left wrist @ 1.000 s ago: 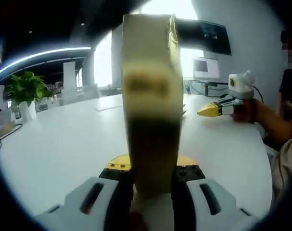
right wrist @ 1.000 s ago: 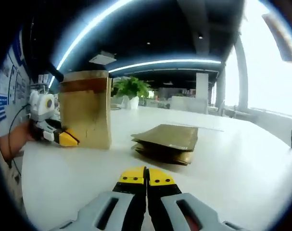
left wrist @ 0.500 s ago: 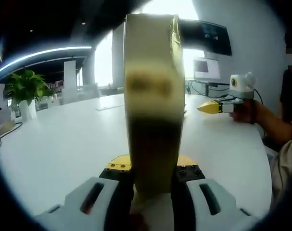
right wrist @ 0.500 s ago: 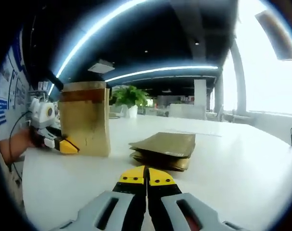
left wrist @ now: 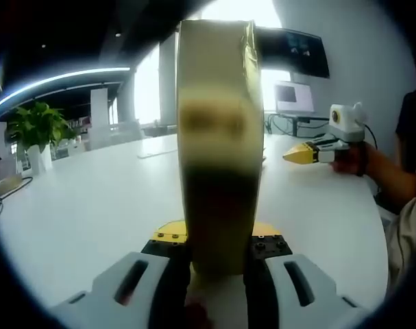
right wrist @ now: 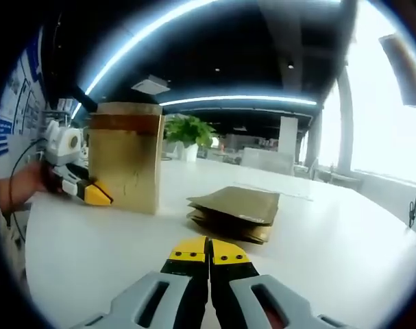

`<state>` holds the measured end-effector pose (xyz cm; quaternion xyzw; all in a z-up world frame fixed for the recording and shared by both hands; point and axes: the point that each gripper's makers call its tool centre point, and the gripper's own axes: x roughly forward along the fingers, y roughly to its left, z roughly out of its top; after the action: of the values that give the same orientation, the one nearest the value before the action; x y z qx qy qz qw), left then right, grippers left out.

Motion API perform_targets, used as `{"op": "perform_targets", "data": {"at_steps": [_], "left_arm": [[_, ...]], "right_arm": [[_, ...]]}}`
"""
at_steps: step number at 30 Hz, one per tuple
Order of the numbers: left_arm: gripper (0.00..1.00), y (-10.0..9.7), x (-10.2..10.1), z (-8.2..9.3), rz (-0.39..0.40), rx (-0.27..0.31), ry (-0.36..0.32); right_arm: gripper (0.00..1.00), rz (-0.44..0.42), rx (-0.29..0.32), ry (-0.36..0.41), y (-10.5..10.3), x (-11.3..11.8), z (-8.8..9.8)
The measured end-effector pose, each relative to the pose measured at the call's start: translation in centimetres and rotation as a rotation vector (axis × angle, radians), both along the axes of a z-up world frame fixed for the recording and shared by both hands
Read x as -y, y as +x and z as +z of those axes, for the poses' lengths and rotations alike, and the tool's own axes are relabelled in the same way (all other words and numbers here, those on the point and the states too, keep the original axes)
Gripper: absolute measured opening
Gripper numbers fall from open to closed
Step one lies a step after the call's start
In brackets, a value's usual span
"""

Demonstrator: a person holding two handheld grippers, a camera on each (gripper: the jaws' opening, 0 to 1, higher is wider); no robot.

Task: Extract single mask from mask box in order stack masks on table

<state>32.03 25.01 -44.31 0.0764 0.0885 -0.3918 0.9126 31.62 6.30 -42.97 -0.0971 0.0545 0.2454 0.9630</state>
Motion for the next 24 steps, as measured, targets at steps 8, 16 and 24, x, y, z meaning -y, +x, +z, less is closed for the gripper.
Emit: {"op": "perform_targets", "data": {"at_steps": [8,16,24], "left_arm": [[0.20,0.07,-0.05,-0.09,0.001,-0.003,0.002],[0.21,-0.02,0.05,-0.30,-0.010,-0.004,0.017],[0.25,-0.08,0.04,-0.13,-0.015,-0.001,0.009]], "right_arm": [[0.00,-0.007,0.015,0.003,0.06,0.31,0.33],[0.00,-0.012,0.011,0.011,0.17,0.46,0.34],[0.00,-0.016,0.016,0.002,0.15,0.44,0.39]]}}
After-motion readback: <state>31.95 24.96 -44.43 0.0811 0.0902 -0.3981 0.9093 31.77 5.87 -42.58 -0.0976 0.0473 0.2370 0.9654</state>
